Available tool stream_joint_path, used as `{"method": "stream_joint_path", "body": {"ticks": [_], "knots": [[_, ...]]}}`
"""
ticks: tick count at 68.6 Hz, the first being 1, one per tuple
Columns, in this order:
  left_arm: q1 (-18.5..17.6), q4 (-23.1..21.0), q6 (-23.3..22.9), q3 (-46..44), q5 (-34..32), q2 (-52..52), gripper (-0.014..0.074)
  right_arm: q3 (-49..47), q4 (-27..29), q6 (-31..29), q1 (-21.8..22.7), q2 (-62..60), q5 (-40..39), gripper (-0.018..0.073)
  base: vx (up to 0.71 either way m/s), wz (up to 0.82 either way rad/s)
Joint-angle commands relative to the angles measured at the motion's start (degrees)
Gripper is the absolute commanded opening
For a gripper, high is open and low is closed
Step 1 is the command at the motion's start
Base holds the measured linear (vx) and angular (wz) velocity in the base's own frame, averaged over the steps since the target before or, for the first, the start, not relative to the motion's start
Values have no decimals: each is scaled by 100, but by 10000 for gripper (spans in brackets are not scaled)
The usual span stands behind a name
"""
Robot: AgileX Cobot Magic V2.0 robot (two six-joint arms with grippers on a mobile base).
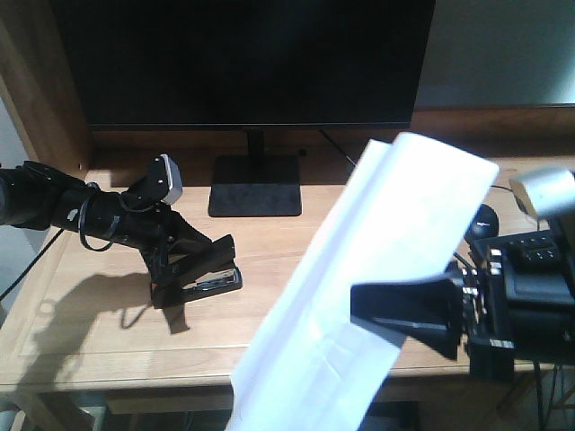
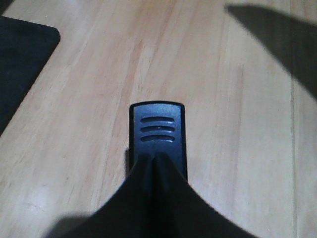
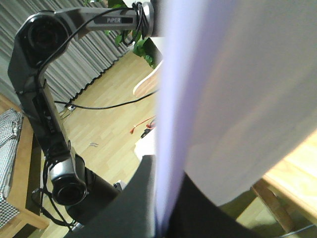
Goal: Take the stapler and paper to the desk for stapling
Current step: 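Swing the white paper in the right gripper toward the stapler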
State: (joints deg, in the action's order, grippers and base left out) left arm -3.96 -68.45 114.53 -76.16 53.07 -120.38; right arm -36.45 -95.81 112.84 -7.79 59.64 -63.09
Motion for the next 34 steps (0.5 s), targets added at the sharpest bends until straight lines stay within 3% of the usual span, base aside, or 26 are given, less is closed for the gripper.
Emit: {"method": "stream_joint_path", "body": {"ticks": [1, 19, 34], "knots": [[-6, -336, -49, -128, 157, 326, -7, -438, 246, -5, -104, 260, -139, -5, 0, 0], [-6, -336, -49, -128, 157, 326, -7, -1234, -75, 80, -1575, 1564, 769, -5, 0, 0], [-6, -336, -49, -128, 157, 326, -7, -1540, -178, 238, -1764, 2489, 1458, -5, 0, 0]]}}
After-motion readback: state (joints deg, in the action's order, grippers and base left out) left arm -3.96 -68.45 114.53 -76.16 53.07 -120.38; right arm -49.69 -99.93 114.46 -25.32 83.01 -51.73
